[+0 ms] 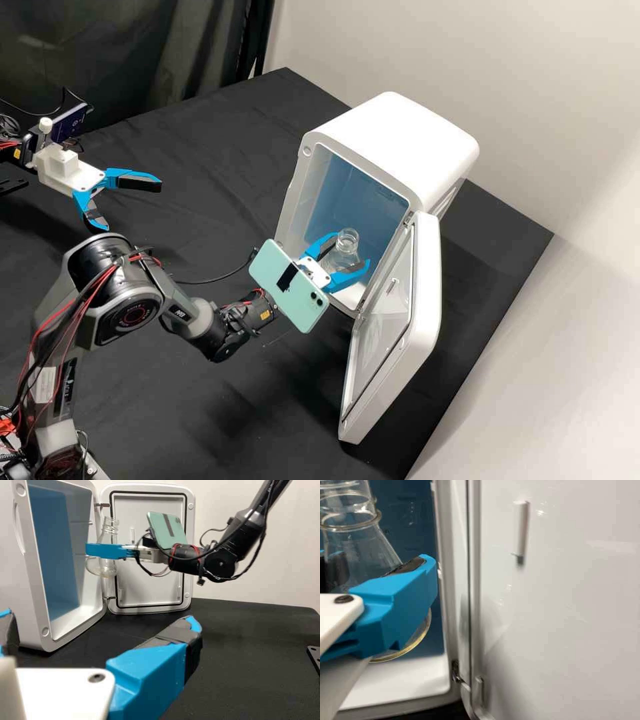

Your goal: Place the flask in the incubator

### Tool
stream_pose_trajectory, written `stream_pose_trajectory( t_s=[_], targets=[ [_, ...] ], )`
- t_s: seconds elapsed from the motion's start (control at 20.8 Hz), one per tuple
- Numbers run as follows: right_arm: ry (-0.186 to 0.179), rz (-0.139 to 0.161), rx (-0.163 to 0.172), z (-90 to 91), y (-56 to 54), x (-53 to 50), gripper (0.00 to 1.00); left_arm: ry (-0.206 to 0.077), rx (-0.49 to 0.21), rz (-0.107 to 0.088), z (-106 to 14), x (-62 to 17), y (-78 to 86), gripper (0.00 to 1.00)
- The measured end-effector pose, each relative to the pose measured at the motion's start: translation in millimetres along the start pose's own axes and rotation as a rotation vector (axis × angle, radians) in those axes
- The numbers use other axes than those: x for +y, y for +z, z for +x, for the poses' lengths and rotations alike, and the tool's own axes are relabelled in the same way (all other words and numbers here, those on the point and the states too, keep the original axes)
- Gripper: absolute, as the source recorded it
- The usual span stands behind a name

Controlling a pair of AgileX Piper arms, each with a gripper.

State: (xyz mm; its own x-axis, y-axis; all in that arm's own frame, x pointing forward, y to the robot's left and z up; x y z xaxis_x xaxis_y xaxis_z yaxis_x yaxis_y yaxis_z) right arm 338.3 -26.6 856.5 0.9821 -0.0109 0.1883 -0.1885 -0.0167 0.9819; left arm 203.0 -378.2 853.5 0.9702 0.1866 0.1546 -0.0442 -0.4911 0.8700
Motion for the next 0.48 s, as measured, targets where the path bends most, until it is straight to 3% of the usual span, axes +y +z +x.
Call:
stream_pose_trajectory(
  t_s=[0.19, 0.48],
  targets=[
    [-0.005, -0.012, 0.023, 18.1, -10.8, -8.7, 0.0, -0.003, 0.001, -0.001, 0.2, -0.7, -0.2, 1.0],
    [-0.035, -0.052, -0.007, 55.3, -18.1, -26.2, 0.0, -0.014, 0.004, -0.003, 0.9, -2.9, -1.0, 1.0]
  ],
)
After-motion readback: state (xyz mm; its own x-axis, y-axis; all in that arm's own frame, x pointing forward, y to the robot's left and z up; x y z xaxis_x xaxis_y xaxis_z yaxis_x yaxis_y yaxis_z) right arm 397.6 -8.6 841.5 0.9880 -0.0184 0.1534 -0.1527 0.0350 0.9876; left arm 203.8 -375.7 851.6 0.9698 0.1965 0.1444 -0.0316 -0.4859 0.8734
